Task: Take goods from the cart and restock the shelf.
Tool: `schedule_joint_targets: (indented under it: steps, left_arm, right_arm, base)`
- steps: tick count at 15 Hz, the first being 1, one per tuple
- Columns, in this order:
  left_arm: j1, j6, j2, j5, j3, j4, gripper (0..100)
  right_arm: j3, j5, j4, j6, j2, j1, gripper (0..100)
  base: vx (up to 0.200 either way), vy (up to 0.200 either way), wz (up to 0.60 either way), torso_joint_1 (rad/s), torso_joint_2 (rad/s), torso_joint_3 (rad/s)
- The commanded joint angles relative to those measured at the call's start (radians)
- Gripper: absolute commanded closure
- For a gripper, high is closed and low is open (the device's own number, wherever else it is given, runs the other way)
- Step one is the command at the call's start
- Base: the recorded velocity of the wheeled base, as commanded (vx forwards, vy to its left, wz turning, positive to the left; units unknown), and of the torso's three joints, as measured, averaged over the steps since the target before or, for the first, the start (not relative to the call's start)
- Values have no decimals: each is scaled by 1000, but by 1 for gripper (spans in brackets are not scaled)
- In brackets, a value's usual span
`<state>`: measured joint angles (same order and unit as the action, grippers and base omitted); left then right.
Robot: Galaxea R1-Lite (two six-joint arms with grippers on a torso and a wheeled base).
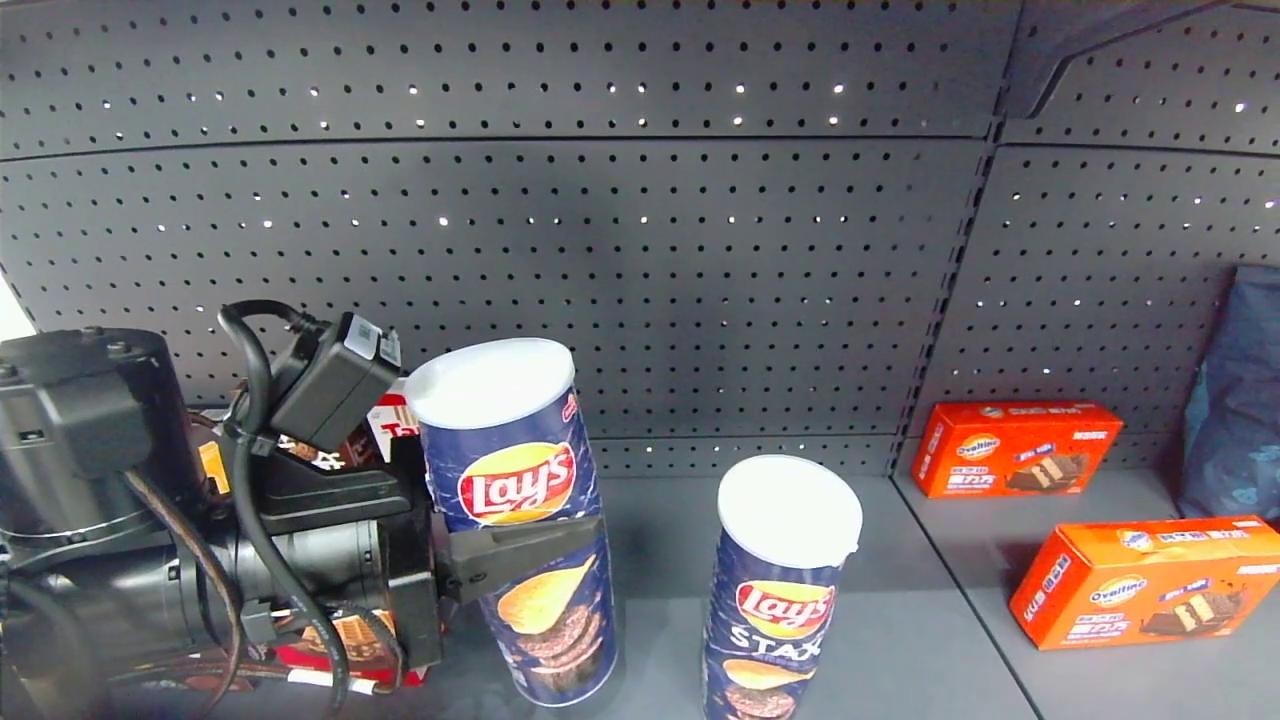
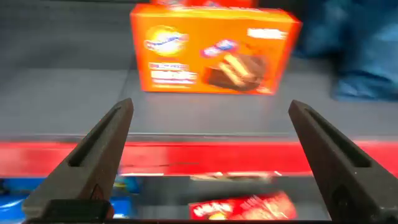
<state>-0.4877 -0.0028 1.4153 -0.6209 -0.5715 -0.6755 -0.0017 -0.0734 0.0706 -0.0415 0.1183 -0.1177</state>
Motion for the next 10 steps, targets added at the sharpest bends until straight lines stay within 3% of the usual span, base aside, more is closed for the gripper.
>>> schedule_joint_targets:
  steps: [1,3,10]
  left_arm:
    - [-2,0,-1,0,-2,-1,100]
    - [0,0,-4,0,4,1,100]
    - [1,0,-36,10,-7,8,100]
  right_arm:
    - [2,92,-11,-1,-20,0,0]
    - [2,109,-77,11,-20,0,0]
    - [2,106,-72,28,-22,0,0]
  base:
    - [0,0,0,0,0,0]
    - [0,0,0,0,0,0]
    - [0,0,0,0,0,0]
